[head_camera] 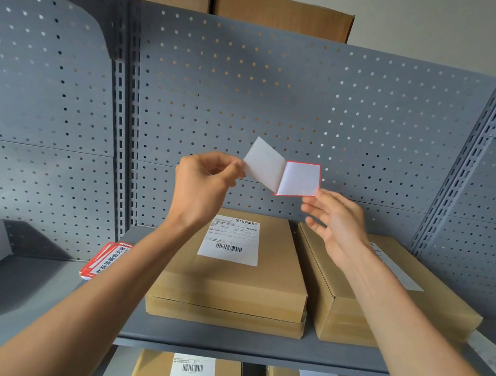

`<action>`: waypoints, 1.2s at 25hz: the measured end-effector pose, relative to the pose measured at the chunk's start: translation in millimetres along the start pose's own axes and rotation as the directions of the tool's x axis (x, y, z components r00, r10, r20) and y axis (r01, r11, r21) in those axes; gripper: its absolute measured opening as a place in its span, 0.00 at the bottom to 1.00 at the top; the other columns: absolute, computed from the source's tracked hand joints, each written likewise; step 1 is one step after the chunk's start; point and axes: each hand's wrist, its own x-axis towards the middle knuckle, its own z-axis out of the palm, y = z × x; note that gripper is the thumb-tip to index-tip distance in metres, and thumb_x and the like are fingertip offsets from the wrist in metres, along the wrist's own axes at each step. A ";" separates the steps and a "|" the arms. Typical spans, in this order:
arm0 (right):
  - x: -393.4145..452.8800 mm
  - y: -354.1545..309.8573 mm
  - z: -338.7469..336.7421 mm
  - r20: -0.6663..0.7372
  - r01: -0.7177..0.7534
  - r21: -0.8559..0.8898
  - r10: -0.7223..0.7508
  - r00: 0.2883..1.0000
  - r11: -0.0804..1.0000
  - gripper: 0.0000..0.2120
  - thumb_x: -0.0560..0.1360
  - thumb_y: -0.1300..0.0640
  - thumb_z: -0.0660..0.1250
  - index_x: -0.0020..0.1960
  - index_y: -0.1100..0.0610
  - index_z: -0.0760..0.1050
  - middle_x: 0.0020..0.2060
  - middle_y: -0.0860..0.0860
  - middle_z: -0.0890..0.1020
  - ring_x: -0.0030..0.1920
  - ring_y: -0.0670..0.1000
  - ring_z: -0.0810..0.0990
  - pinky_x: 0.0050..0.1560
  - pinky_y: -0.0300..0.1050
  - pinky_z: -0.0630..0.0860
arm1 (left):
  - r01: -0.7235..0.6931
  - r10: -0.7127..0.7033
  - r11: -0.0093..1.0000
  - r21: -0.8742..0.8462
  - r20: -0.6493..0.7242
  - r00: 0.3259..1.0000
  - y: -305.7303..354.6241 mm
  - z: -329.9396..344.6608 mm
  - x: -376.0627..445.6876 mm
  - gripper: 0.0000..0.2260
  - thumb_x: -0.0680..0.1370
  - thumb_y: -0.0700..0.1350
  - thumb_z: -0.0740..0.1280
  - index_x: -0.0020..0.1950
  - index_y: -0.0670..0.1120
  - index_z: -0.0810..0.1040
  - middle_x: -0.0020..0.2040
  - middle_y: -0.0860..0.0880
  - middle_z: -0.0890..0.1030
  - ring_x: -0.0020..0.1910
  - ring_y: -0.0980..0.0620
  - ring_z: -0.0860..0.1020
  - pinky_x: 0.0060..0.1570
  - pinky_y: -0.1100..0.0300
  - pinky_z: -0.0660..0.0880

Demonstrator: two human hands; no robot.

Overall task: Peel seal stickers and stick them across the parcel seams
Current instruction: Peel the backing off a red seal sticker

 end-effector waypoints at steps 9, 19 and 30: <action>5.1 1.2 -7.2 -0.028 -0.016 -0.057 0.014 1.000 0.998 0.05 0.82 0.60 0.67 0.51 0.56 0.81 0.43 0.54 0.87 0.45 0.52 0.85 0.45 0.46 0.80 | 0.037 -0.040 0.998 -0.049 -0.053 0.998 -1.1 -6.0 4.3 0.07 0.80 0.41 0.71 0.43 0.45 0.86 0.38 0.50 0.86 0.34 0.58 0.80 0.38 0.70 0.74; 5.4 1.6 -5.4 -0.036 -0.013 -0.078 0.010 0.999 0.997 0.05 0.82 0.60 0.67 0.51 0.56 0.81 0.43 0.53 0.87 0.44 0.52 0.85 0.45 0.45 0.80 | 0.026 -0.029 0.999 -0.030 -0.072 0.997 -5.3 -12.7 8.9 0.07 0.79 0.41 0.71 0.44 0.43 0.87 0.38 0.51 0.87 0.35 0.53 0.81 0.42 0.62 0.78; 3.8 4.0 4.6 -0.044 -0.013 -0.092 0.009 0.999 0.996 0.05 0.82 0.59 0.66 0.51 0.55 0.81 0.43 0.53 0.87 0.43 0.51 0.85 0.45 0.45 0.80 | 0.018 -0.021 0.999 -0.026 -0.090 0.996 -7.6 -25.3 8.7 0.07 0.80 0.41 0.71 0.44 0.45 0.86 0.38 0.51 0.86 0.35 0.57 0.81 0.40 0.68 0.76</action>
